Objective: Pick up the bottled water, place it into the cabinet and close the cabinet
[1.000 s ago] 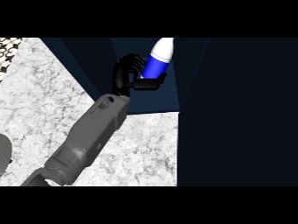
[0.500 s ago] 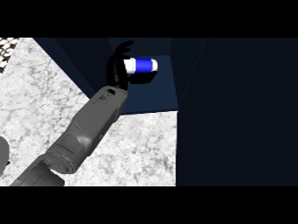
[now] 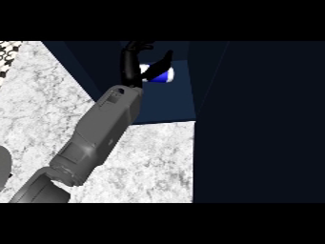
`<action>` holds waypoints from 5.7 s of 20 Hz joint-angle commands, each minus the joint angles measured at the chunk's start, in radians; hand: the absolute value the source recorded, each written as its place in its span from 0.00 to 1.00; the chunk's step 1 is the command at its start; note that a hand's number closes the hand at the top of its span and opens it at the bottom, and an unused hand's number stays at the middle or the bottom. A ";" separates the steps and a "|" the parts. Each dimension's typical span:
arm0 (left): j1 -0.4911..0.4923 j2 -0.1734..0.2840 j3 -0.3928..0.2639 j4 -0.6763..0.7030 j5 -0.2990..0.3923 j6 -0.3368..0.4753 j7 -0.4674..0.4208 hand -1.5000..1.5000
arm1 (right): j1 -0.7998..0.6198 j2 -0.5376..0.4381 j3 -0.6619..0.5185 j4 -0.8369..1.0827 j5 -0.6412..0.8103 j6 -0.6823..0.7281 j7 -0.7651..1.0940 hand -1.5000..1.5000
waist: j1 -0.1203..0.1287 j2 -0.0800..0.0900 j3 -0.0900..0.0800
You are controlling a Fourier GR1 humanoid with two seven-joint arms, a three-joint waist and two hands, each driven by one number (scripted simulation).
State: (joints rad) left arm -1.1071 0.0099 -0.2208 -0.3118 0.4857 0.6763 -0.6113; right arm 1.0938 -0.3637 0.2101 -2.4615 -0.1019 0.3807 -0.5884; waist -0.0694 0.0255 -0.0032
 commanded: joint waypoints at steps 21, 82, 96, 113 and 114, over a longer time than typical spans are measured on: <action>0.418 -0.010 -0.337 -0.571 0.317 -0.411 0.008 0.00 | 0.080 0.015 0.100 -0.206 0.035 -0.051 0.128 0.00 | 0.055 -0.037 0.000; 1.535 0.930 -0.159 -1.433 0.412 -0.928 -0.294 0.00 | -0.829 -0.062 0.498 0.045 0.074 -0.027 0.688 1.00 | 0.245 0.016 -0.017; 1.545 0.962 -0.115 -1.436 0.442 -0.970 -0.289 0.00 | -0.915 0.099 0.433 0.232 -0.193 -0.063 0.786 1.00 | 0.284 0.035 -0.009; 1.586 0.966 -0.074 -1.388 0.492 -1.026 -0.275 0.00 | -1.564 0.360 0.050 0.841 -0.146 -0.334 0.907 1.00 | 0.215 0.001 -0.002; 1.561 0.977 -0.065 -1.419 0.502 -1.014 -0.254 0.00 | -1.616 0.355 0.020 0.914 -0.144 -0.316 0.892 1.00 | 0.207 0.006 0.000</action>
State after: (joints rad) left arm 0.4630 0.9784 -0.2976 -1.7206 0.9708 -0.2979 -0.8600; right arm -0.3486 -0.0500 0.3097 -1.7448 -0.2945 0.1302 0.2925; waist 0.1467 0.0275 -0.0078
